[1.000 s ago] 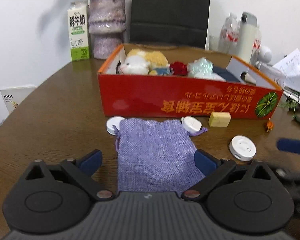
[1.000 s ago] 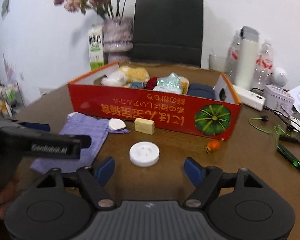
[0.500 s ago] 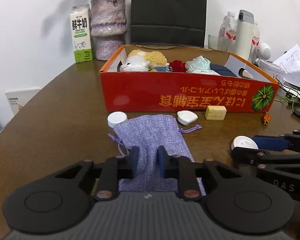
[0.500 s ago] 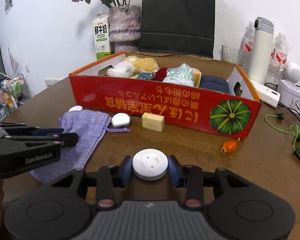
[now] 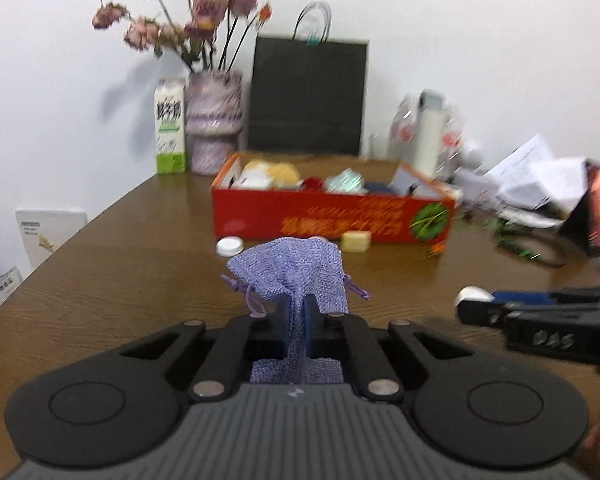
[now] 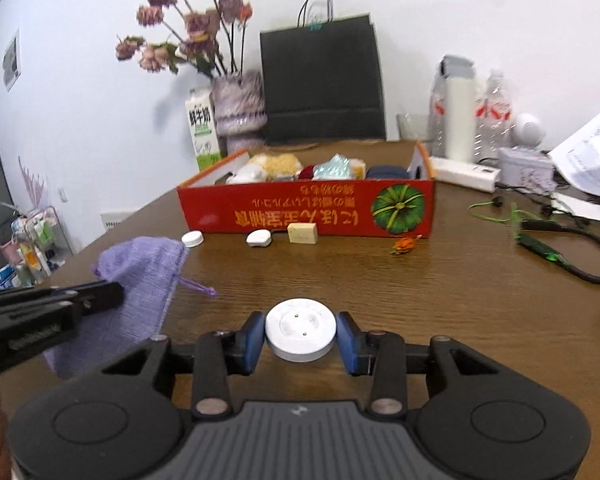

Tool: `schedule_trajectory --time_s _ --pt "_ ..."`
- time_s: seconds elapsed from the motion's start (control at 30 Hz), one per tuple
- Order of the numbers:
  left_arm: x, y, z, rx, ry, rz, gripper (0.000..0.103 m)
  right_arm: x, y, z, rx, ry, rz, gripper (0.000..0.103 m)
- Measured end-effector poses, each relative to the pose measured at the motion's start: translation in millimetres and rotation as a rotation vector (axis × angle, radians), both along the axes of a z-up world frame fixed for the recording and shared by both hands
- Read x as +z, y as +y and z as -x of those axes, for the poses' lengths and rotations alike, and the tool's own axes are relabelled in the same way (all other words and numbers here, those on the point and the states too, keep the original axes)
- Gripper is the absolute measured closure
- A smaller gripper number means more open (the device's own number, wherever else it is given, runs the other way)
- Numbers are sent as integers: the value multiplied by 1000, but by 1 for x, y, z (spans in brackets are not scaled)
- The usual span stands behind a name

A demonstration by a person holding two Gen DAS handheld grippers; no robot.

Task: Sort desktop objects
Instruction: 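Carry cloth bag and white puck into the box and release both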

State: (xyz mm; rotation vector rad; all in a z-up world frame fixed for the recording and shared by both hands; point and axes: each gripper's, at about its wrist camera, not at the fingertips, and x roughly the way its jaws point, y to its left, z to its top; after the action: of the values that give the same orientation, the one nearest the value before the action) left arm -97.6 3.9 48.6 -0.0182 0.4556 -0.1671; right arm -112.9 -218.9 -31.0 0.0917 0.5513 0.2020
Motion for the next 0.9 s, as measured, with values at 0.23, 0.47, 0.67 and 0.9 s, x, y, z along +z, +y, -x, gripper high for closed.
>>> schedule_trajectory --time_s 0.23,0.47,0.67,0.9 --pt "11 0 40 -36 -28 19 96 4 -3 46 -8 -35 -40 65" --pt "18 3 30 -30 -36 46 96 14 -2 45 -13 -80 -16 65" --pt "53 11 -11 -60 -91 80 96 29 -21 8 -16 -78 -52 65" --pt "106 16 -142 -85 -72 134 95 86 -43 -86 -7 -125 -27 65"
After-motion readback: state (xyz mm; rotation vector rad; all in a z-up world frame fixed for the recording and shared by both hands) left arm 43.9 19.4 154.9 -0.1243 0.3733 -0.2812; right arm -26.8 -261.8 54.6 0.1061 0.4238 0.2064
